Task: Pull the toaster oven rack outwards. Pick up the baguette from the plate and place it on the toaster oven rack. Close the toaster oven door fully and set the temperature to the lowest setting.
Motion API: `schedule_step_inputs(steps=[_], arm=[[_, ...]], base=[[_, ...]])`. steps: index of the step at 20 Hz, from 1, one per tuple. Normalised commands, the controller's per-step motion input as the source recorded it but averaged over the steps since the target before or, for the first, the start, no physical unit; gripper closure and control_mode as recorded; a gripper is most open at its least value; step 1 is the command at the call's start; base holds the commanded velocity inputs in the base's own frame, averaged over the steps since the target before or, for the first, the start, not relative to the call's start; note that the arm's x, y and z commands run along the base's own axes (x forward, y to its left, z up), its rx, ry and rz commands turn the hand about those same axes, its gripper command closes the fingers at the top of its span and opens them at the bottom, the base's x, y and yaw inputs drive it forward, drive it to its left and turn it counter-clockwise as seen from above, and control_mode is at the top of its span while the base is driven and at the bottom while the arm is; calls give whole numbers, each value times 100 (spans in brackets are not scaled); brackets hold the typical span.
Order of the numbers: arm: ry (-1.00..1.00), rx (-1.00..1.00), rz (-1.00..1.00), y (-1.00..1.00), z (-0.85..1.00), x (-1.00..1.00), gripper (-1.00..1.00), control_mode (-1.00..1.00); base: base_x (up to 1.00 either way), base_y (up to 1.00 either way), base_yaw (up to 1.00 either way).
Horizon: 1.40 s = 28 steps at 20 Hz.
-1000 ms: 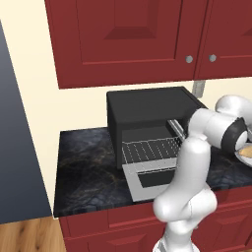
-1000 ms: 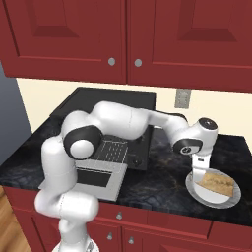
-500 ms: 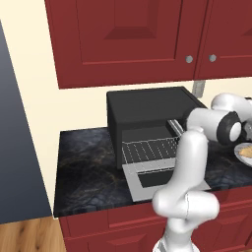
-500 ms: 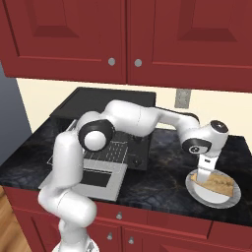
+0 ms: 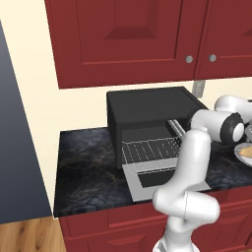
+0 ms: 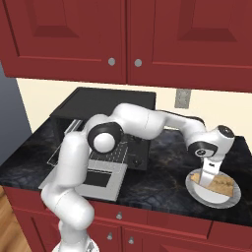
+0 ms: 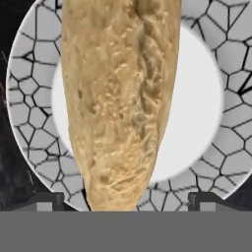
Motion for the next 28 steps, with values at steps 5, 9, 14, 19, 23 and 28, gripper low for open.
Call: schedule_step_inputs(steps=[5, 9, 14, 19, 23, 28], arm=[[3, 0, 0, 18, -23, 0, -100, -100], [2, 0, -2, 8, -37, 0, -100, -100], [0, 0, 0, 4, -21, 9, -100, -100], [1, 0, -1, 0, -12, 8, -100, -100], [2, 0, 0, 0, -4, 0, -100, -100], [0, 0, 0, 0, 0, 0, 100, -100]], base=[[0, 0, 0], [0, 0, 0], [0, 0, 0], [0, 0, 0], [0, 0, 0], [0, 0, 0]])
